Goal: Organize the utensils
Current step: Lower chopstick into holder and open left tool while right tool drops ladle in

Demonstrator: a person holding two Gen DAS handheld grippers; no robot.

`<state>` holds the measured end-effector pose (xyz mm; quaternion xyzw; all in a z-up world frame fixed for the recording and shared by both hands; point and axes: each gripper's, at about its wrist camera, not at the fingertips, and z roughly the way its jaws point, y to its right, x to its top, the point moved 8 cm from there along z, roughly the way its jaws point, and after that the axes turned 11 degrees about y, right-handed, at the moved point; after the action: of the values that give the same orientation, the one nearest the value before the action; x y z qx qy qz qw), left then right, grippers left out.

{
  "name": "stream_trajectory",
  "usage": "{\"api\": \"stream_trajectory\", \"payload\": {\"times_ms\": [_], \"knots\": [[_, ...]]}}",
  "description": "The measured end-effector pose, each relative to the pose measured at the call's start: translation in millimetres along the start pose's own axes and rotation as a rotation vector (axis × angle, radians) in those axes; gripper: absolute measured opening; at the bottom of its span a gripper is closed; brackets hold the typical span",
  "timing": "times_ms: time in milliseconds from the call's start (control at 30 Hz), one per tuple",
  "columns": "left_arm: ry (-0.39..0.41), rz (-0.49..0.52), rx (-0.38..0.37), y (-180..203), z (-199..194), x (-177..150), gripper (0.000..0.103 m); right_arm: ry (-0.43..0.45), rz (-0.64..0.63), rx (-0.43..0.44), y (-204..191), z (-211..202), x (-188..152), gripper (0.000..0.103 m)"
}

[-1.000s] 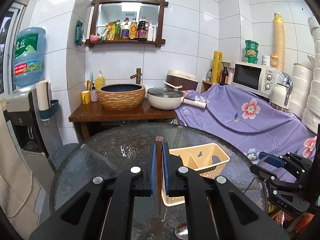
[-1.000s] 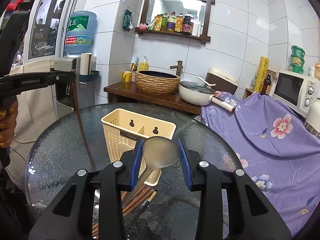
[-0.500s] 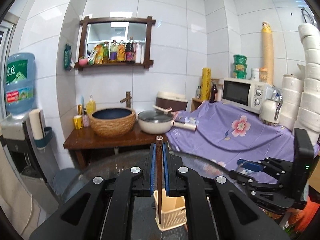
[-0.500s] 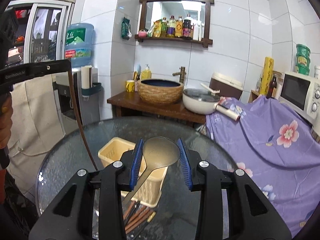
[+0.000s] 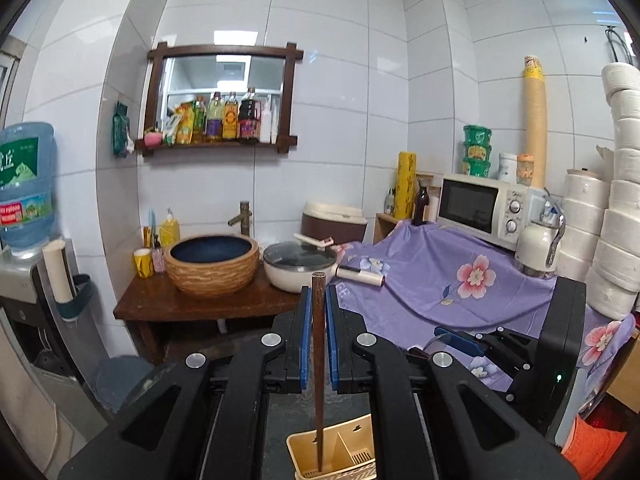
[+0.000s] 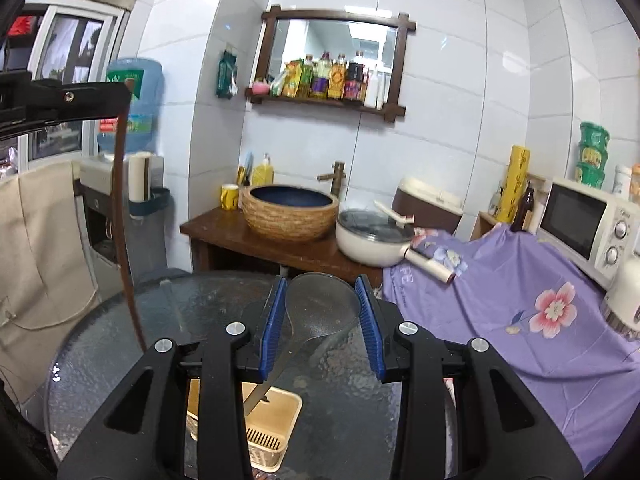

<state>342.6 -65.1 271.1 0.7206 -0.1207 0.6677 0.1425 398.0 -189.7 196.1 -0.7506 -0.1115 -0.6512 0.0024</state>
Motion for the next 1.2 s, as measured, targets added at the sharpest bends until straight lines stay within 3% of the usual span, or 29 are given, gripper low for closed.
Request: {"api": "stream_trajectory", "payload": {"times_ms": [233, 400, 867, 933, 1000, 1200], "knots": [[-0.123, -0.056, 0.02, -11.6, 37.8, -76.8, 0.007, -0.085, -0.017, 0.003, -10.0, 26.1, -68.2, 0.036], [-0.196, -0.086, 0.039, -21.0, 53.1, -120.1, 0.007, -0.116, -0.01, 0.021, -17.1, 31.7, -94.2, 0.036], [-0.239, -0.109, 0.044, -29.5, 55.1, -149.1, 0.006, -0.154, 0.013, 0.048, -25.7, 38.3, -123.8, 0.036], [-0.24, -0.111, 0.039, -28.6, 53.1, -150.5, 0.009, -0.149, 0.02, 0.046, -25.4, 37.9, -125.6, 0.043], [-0.232, -0.113, 0.035, -27.3, 48.2, -151.0, 0.026, -0.135, 0.021, 0.039, -24.6, 35.7, -125.1, 0.061], [-0.177, -0.107, 0.046, -25.8, 18.9, -149.6, 0.062, -0.08, 0.045, 0.009, -16.1, 14.5, -120.1, 0.063]]}}
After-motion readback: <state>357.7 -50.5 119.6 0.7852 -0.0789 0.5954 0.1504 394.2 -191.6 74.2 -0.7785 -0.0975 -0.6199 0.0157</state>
